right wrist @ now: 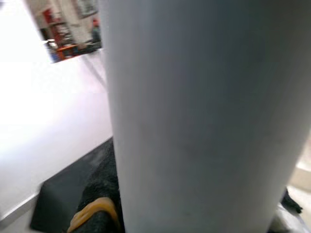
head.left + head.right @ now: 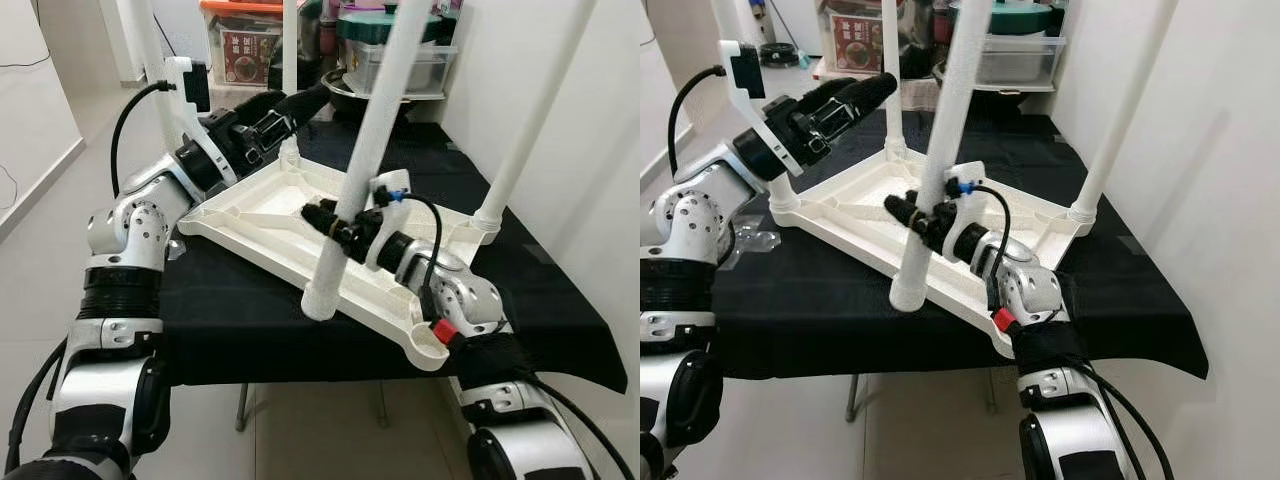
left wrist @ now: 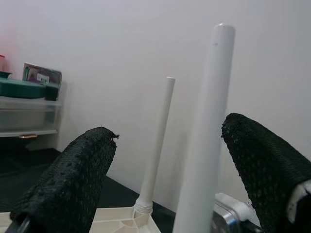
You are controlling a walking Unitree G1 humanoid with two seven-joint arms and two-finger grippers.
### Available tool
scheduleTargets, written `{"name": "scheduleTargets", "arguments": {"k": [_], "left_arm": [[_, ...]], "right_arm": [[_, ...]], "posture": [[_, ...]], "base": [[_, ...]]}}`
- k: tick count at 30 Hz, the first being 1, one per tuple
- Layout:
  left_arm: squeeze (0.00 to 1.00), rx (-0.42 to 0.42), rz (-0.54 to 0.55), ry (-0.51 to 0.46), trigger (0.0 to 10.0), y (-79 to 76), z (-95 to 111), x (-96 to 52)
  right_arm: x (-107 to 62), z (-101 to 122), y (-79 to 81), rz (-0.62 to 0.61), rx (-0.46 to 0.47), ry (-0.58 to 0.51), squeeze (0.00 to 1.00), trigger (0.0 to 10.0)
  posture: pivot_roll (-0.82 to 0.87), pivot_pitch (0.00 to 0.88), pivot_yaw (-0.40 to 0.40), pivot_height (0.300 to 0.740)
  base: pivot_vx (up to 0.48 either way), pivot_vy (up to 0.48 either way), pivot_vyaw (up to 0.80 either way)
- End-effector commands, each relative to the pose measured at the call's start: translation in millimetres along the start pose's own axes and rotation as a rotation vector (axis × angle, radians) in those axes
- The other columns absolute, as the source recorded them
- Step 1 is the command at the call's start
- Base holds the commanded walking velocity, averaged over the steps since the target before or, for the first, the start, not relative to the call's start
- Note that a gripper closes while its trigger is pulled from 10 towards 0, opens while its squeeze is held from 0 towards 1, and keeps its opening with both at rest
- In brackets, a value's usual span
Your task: Building children table
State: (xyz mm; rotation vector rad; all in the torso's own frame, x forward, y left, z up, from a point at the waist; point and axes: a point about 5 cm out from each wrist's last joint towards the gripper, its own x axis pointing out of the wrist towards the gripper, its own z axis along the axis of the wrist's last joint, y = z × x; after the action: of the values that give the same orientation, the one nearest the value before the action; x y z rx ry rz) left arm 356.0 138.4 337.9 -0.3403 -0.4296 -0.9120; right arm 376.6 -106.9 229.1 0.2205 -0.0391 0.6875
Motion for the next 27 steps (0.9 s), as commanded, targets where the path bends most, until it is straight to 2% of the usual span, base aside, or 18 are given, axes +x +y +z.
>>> {"name": "scheduleTargets", "arguments": {"k": [1,4,5,8,11,12,13,14,15,16,17,18,20,22,23,25,26,27], "left_arm": [[0.00,-0.024,0.034,0.006,10.0,-2.9,-10,-6.9],[0.00,-0.024,0.034,0.006,10.0,-2.9,-10,-6.9],[0.00,-0.018,0.046,0.006,10.0,-5.5,-14,-10.4],[0.00,-0.018,0.046,0.006,10.0,-5.5,-14,-10.4],[0.00,-0.010,0.071,0.007,10.0,-9.6,-21,-17.2],[0.00,-0.002,0.143,0.009,10.0,-12.5,-34,-29.5],[0.00,-0.002,0.143,0.009,10.0,-12.5,-34,-29.5],[0.00,0.034,0.232,0.059,10.0,-17.4,-56,-49.0],[0.00,0.056,0.298,0.100,10.0,-22.9,-72,-64.9],[0.00,0.056,0.298,0.100,10.0,-22.9,-72,-64.9],[0.00,0.107,0.343,0.165,10.0,-29.8,-89,-80.8],[0.00,0.107,0.343,0.165,10.0,-29.8,-89,-80.8],[0.00,0.139,0.385,0.264,10.0,-47.8,-113,-107.2],[0.00,0.139,0.385,0.264,10.0,-47.8,-113,-107.2],[0.00,0.157,0.389,0.301,10.0,-55.9,-120,-115.8],[0.00,0.157,0.389,0.301,10.0,-55.9,-120,-115.8],[0.00,0.170,0.397,0.332,10.0,-63.7,-125,-124.1],[0.00,0.170,0.397,0.332,10.0,-63.7,-125,-124.1]], "right_arm": [[-4.2,23,-20.6,-0.143,-0.030,-0.103,0.00,0.0],[-4.2,23,-20.6,-0.143,-0.030,-0.103,0.00,0.0],[-7.6,30,-28.6,-0.200,-0.046,-0.132,0.00,0.0],[-7.6,30,-28.6,-0.200,-0.046,-0.132,0.00,0.0],[-13.8,40,-37.1,-0.264,-0.086,-0.179,0.00,0.0],[-22.4,52,-43.3,-0.308,-0.118,-0.235,0.00,0.0],[-22.4,52,-43.3,-0.308,-0.118,-0.235,0.00,0.0],[-31.0,62,-46.1,-0.317,-0.179,-0.266,0.00,0.0],[-37.1,67,-46.8,-0.313,-0.216,-0.281,0.00,3.5],[-37.1,67,-46.8,-0.313,-0.216,-0.281,0.00,3.5],[-42.2,67,-48.3,-0.318,-0.258,-0.275,0.00,10.0],[-42.2,67,-48.3,-0.318,-0.258,-0.275,0.00,10.0],[-53.5,65,-52.6,-0.317,-0.324,-0.262,0.00,10.0],[-53.5,65,-52.6,-0.317,-0.324,-0.262,0.00,10.0],[-58.3,65,-54.2,-0.312,-0.351,-0.260,0.00,10.0],[-58.3,65,-54.2,-0.312,-0.351,-0.260,0.00,10.0],[-63.3,66,-55.2,-0.288,-0.358,-0.260,0.00,10.0],[-63.3,66,-55.2,-0.288,-0.358,-0.260,0.00,10.0]], "posture": [[0.04,0.000,-0.044,0.740],[0.04,0.000,-0.044,0.740],[0.04,0.000,-0.046,0.740],[0.04,0.000,-0.046,0.740],[0.05,0.000,-0.043,0.740],[0.05,0.000,-0.041,0.740],[0.05,0.000,-0.041,0.740],[0.05,0.000,-0.039,0.740],[0.05,0.000,-0.039,0.740],[0.05,0.000,-0.039,0.740],[0.05,0.000,-0.039,0.740],[0.05,0.000,-0.039,0.740],[0.05,0.000,-0.041,0.740],[0.05,0.000,-0.041,0.740],[0.05,0.000,-0.041,0.740],[0.05,0.000,-0.041,0.740],[0.05,0.006,-0.043,0.740],[0.05,0.006,-0.043,0.740]], "base": [[0.000,0.000,0.00],[0.000,0.000,0.00],[0.000,0.000,0.00],[0.000,0.000,0.00],[0.000,0.000,0.00],[0.000,0.000,0.00],[0.000,0.000,0.00],[0.000,0.000,0.00],[0.000,0.000,0.00],[0.000,0.000,0.00],[0.000,0.000,0.00],[0.000,0.000,0.00],[0.000,0.000,0.00],[0.000,0.000,0.00],[0.000,0.000,0.00],[0.000,0.000,0.00],[0.000,0.000,0.00],[0.000,0.000,0.00]]}}
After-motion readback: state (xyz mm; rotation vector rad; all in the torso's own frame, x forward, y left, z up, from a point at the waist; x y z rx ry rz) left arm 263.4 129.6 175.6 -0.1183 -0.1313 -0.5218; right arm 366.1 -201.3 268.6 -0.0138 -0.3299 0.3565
